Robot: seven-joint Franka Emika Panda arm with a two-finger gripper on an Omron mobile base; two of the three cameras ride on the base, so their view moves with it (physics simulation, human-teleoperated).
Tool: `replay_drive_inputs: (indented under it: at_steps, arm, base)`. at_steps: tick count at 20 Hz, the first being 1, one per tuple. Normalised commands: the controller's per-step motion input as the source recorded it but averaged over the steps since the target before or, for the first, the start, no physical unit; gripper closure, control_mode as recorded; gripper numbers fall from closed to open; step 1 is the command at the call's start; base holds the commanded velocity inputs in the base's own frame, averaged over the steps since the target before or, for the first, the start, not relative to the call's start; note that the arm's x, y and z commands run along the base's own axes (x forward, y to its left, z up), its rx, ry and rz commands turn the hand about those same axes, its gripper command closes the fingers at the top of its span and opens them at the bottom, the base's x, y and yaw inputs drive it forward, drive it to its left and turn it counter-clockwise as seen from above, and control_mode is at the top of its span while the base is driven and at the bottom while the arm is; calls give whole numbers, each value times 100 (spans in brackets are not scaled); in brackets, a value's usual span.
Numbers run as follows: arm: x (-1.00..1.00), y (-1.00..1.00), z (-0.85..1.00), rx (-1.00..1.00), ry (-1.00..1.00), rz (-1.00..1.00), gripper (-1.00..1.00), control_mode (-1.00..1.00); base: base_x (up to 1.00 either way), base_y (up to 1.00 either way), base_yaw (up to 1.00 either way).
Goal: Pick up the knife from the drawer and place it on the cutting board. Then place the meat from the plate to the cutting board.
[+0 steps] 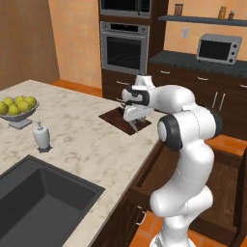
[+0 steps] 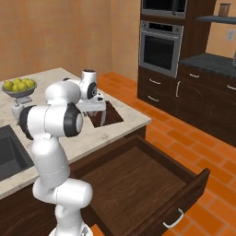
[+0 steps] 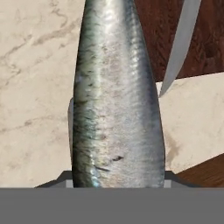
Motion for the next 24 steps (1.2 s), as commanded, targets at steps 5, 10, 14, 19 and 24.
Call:
replay_drive_inputs:
  at_steps: [5, 10, 14, 19, 24]
  arm:
    - [49, 31, -33, -6, -1, 0, 100, -100]
    - [56, 3, -35, -5, 0, 0, 100, -100]
    - [86, 0, -24, 0, 0, -6, 100, -100]
    - [81, 0, -52, -4, 0, -4, 100, -100]
    - [56, 0, -33, -1, -3, -1, -100, -100]
  base:
    - [0, 0, 0]
    - [0, 0, 0]
    - [0, 0, 0]
    - [0, 0, 0]
    - [0, 0, 0]
